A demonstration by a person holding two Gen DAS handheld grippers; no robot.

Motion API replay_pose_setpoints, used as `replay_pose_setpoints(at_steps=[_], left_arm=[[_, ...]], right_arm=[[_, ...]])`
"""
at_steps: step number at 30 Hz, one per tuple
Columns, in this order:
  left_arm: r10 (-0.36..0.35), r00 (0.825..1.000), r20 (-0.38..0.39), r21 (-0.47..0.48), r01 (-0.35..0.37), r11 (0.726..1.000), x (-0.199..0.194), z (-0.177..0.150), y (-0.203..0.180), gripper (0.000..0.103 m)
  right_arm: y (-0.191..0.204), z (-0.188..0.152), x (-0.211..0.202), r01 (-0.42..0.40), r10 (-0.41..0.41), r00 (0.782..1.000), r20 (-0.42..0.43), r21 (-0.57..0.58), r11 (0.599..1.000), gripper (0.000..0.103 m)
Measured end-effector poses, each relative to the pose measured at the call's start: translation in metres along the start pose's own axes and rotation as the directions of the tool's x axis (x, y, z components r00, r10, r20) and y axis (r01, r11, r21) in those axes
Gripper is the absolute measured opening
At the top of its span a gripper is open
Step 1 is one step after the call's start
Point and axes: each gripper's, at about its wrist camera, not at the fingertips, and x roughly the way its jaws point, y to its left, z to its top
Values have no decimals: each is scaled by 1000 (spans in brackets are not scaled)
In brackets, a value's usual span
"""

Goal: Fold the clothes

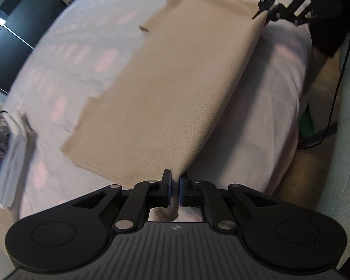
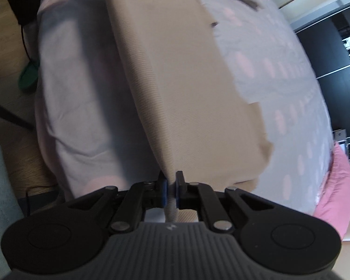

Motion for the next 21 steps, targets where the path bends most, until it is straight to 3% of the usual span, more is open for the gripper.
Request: replay_pose_setpoints(at_steps=[5,9,11,15,17,21], left_arm=[[-20,997,-71,43,23,999,30,-2,-11,6],[-33,996,-78,-2,33,999,28,-3,-6,14],[-65,995,-78,-31,63,998,21,-2,-1,23],[-126,992,-24,-86,124,989,-6,-4,12,33],[-147,989,17,-125,148,981,-17,-3,23,43],[-168,982,80,-235,183,955,-32,1,50,44]], right_arm=[[9,0,24,-16,15,999,-29,-31,999,9],[16,-2,23,17,-19,1000,-23,-72,997,14],[12,-4,17,15,-16,1000,-18,-56,998,26],[-6,-7,-7,-51,50,998,39,35,998,34],[-17,-8,-21,-95,89,993,78,82,992,45],[-39,-10,-34,-154,135,984,114,183,971,46]])
